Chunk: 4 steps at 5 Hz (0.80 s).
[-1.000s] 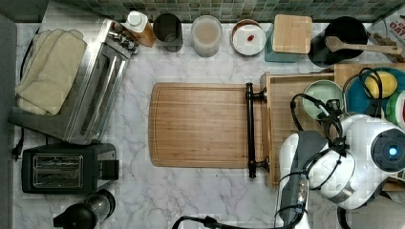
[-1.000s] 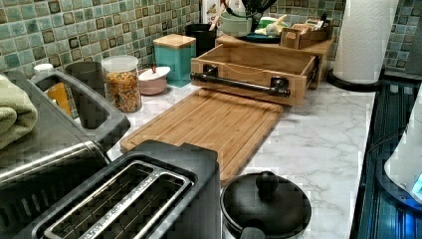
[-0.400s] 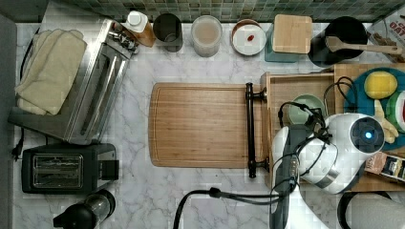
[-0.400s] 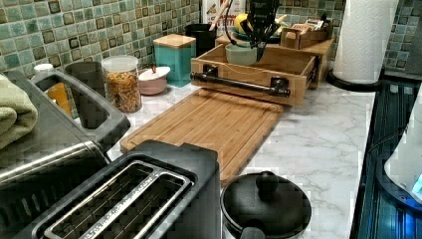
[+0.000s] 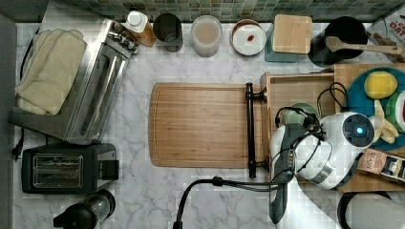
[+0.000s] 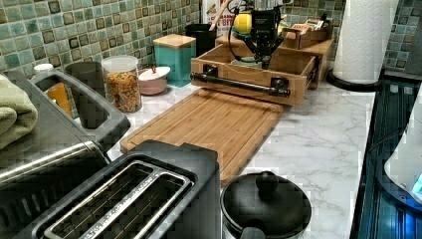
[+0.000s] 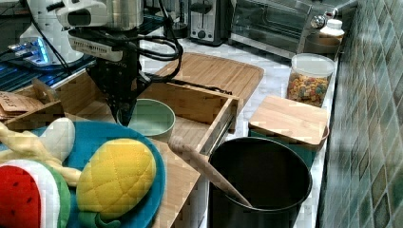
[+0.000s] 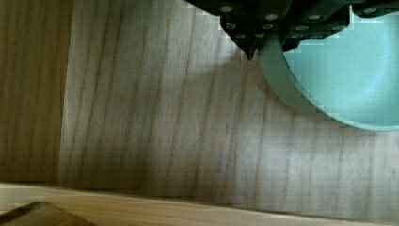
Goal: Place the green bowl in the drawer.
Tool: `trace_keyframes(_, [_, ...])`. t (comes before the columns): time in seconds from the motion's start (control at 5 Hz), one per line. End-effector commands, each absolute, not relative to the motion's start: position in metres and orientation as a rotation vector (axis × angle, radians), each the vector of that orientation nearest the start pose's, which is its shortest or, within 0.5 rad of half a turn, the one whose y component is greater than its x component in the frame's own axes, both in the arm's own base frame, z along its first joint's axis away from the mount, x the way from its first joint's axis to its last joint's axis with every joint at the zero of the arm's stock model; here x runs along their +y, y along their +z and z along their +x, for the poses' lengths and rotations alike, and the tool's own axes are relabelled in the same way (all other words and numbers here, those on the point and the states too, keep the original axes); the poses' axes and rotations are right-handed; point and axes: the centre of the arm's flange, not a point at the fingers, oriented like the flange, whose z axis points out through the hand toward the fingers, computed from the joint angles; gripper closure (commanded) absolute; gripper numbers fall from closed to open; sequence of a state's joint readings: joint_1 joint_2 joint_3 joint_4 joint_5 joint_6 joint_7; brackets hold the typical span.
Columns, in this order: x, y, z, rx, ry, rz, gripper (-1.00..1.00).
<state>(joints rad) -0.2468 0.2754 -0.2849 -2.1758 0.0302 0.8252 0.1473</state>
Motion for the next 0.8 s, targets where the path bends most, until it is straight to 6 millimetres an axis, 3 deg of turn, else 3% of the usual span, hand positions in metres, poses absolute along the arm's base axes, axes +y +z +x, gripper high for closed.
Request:
trace_keyframes(0.2, [-0.3029,0.2888,0.47,2.176,0.027,-2.365,-1.0])
trace_keyframes(0.8, [-0.3046,0.279,0.4721,2.168,0.016,-2.397,-1.0])
